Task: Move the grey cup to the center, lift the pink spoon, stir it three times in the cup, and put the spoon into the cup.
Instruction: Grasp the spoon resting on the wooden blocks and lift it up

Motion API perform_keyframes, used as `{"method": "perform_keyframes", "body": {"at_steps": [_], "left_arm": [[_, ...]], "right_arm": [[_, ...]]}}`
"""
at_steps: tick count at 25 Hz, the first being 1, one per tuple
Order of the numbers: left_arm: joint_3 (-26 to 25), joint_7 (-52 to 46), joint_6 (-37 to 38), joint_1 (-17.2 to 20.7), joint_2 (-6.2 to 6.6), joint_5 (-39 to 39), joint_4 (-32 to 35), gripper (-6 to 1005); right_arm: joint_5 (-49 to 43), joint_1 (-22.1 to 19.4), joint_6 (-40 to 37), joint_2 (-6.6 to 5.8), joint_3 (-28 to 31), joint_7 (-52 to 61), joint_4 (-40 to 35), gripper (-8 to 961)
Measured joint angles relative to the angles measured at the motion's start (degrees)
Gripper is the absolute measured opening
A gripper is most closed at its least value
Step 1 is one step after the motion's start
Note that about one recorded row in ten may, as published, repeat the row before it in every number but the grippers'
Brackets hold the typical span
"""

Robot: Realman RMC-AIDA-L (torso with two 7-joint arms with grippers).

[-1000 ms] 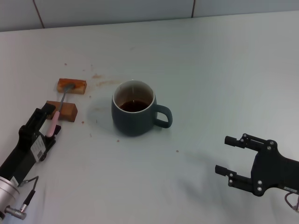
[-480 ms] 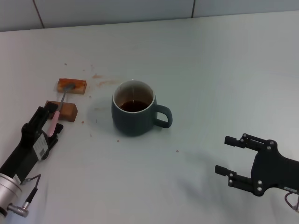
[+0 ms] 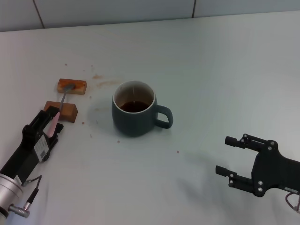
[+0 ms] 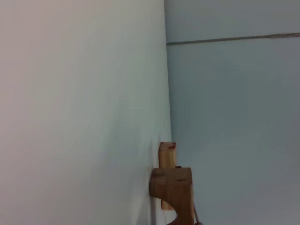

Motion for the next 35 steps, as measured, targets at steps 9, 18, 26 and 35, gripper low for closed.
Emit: {"method": "perform_keyframes", "body": {"at_steps": [9,18,26,35], "left_arm": [[0.0,-1.4,-0.9,-0.1,0.0,0.0,0.0,507],[0.0,-1.4,-1.5,-0.7,0.12,0.2,0.0,331],[0.0,-1.4,-2.0,-1.1,0.18,0.2,0.0,327],[0.0,-1.4,-2.3,-1.2,0.18,0.1,0.2,240]], "right_arm": [[0.0,0.6,0.0,0.0,0.0,0.2,0.0,683],[0.0,0.9,0.0,0.0,0.0,0.3,0.0,682],[0.1,1.3,0.0,0.09,0.0,0.5,0.1,683],[0.1,1.5,0.0,0.09,0.0,1.1,0.1,684]]}}
